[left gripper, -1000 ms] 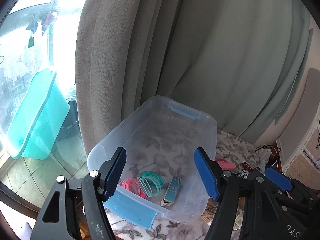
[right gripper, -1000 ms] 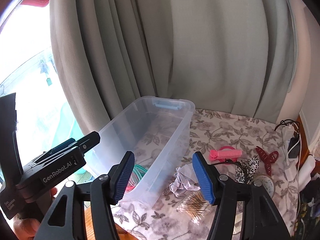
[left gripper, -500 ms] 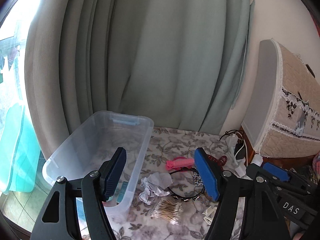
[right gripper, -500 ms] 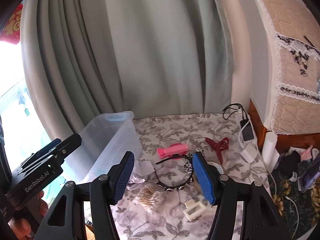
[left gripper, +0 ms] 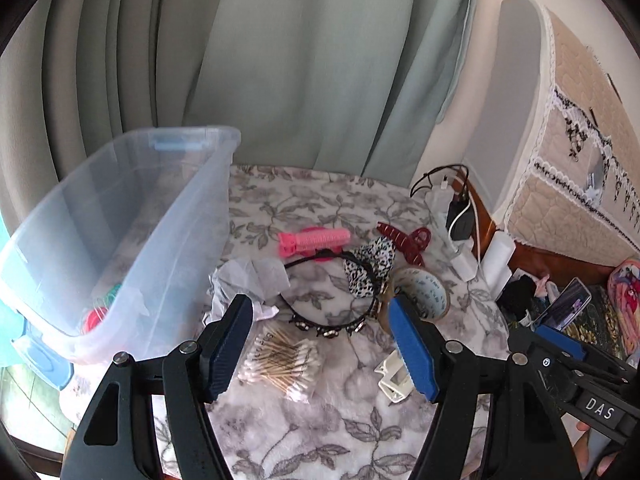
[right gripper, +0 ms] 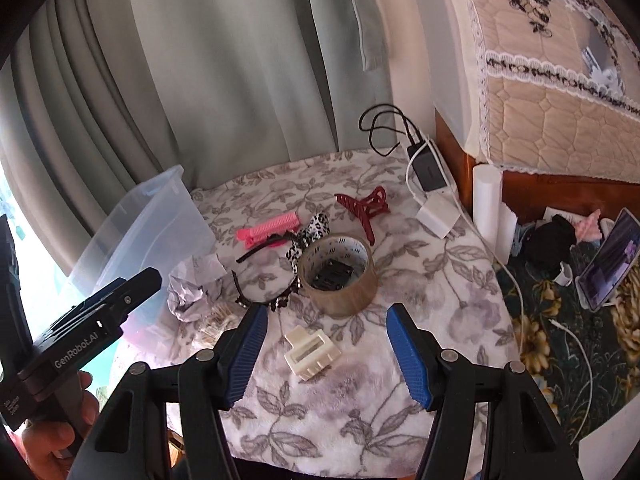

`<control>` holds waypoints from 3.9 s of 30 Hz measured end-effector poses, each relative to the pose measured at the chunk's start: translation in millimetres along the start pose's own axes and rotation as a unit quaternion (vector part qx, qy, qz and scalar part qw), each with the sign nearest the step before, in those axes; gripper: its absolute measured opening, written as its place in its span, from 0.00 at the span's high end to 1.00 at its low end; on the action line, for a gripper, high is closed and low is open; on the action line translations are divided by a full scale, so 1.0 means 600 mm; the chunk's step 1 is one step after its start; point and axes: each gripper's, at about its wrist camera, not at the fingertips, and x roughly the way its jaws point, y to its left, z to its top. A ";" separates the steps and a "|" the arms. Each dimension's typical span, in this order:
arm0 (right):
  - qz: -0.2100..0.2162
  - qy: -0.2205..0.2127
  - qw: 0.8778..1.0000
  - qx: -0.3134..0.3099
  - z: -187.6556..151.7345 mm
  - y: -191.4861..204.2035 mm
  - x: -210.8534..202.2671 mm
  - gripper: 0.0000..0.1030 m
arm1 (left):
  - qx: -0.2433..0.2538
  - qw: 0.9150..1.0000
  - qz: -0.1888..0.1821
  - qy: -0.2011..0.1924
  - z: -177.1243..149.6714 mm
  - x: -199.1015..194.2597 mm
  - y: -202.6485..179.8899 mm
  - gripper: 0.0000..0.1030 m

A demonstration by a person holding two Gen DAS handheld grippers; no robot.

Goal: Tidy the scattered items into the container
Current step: 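Move both tools back toward the remaining items on the bed, then grasp the cotton swab bag with the left tool while the right tool grasps the white claw clip, then carry the swab bag and white claw clip over the clear box and release both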

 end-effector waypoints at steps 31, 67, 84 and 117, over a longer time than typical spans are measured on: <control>-0.022 0.154 0.986 -0.058 -0.071 0.027 0.217 0.30 | 0.009 0.990 0.060 0.126 -0.097 0.191 0.048 0.27; -0.018 0.114 0.993 -0.015 -0.058 0.015 0.172 0.93 | 0.002 0.995 0.018 0.096 -0.088 0.137 0.037 0.48; -0.014 0.024 1.000 -0.010 -0.017 0.022 0.064 0.93 | 0.005 0.999 -0.021 0.029 -0.045 0.054 0.025 0.49; 0.071 -0.173 0.974 -0.127 0.096 0.264 -0.162 0.93 | -0.060 0.978 0.006 -0.200 0.052 -0.229 0.149 0.49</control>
